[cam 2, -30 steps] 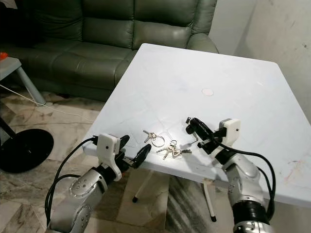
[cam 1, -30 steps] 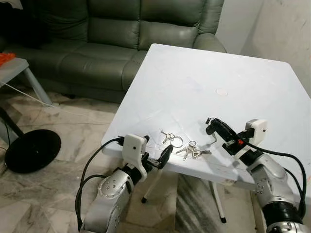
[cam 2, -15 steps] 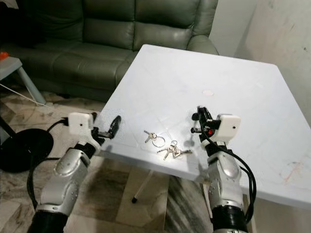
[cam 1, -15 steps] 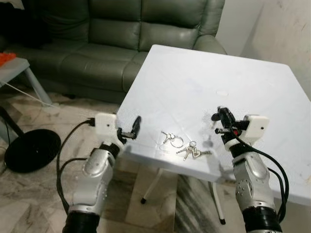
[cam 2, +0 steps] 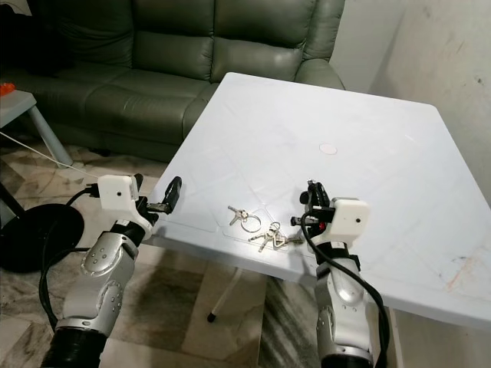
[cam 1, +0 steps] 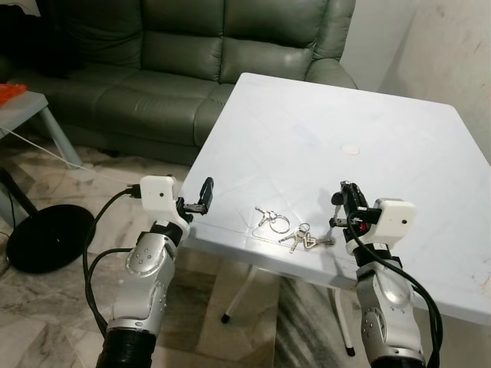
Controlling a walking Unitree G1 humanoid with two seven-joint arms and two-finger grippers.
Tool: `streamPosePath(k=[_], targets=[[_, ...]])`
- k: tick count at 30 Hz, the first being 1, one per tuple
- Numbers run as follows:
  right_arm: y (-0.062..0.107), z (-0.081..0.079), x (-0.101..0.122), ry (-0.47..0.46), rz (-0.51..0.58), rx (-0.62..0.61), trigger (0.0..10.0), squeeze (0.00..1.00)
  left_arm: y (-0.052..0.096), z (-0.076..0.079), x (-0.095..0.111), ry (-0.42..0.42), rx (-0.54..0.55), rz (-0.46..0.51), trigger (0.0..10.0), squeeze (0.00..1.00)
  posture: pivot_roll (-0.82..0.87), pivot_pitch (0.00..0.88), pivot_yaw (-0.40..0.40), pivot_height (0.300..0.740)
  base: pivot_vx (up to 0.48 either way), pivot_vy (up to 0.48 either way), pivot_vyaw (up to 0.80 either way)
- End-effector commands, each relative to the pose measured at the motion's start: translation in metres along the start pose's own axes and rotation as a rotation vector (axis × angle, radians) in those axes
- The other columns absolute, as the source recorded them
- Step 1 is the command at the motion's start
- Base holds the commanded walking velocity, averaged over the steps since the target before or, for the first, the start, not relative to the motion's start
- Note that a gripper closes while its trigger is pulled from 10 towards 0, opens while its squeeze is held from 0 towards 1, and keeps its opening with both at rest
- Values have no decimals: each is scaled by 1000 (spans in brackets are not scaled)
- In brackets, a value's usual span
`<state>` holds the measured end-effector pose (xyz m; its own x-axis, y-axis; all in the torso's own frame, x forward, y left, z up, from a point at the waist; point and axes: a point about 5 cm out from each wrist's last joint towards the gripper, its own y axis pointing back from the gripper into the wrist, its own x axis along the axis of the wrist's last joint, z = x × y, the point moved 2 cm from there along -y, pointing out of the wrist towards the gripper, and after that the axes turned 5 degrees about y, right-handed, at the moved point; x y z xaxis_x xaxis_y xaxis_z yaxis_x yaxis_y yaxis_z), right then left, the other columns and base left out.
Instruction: Hang keys on a hook
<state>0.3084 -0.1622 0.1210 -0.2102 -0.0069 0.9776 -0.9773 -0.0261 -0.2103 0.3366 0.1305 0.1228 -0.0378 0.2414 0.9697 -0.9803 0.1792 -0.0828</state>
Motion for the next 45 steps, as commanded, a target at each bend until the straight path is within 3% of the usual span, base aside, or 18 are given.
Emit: streamPosePath(k=[1, 4, 21, 27, 35, 45], targets=[[1, -1, 5, 24, 3, -20, 10000, 0, -4, 2, 4, -2, -13, 21, 10000, 0, 4, 1, -77, 740, 0, 0, 0], [3, -2, 7, 63, 1, -25, 10000, 0, -5, 2, 6, -2, -25, 30, 10000, 0, 3, 2, -77, 740, 0, 0, 0], [-1, -4, 12, 96, -14, -31, 10000, 0, -8, 5, 14, -3, -56, 75, 10000, 0, 10, 0, -73, 740, 0, 0, 0], [-2, -4, 11, 96, -20, -31, 10000, 0, -11, 3, 12, 8, -49, 56, 10000, 0, 7, 0, -70, 740, 0, 0, -626], [-2, -3, 10, 96, -30, -38, 10000, 0, -12, 4, 10, 18, -44, 53, 10000, 0, 6, 0, -70, 740, 0, 395, -788], [0, -3, 9, 96, -36, -39, 10000, 0, -13, 7, 7, 24, -48, 36, 10000, 0, -2, 0, -65, 740, 0, 0, -788]])
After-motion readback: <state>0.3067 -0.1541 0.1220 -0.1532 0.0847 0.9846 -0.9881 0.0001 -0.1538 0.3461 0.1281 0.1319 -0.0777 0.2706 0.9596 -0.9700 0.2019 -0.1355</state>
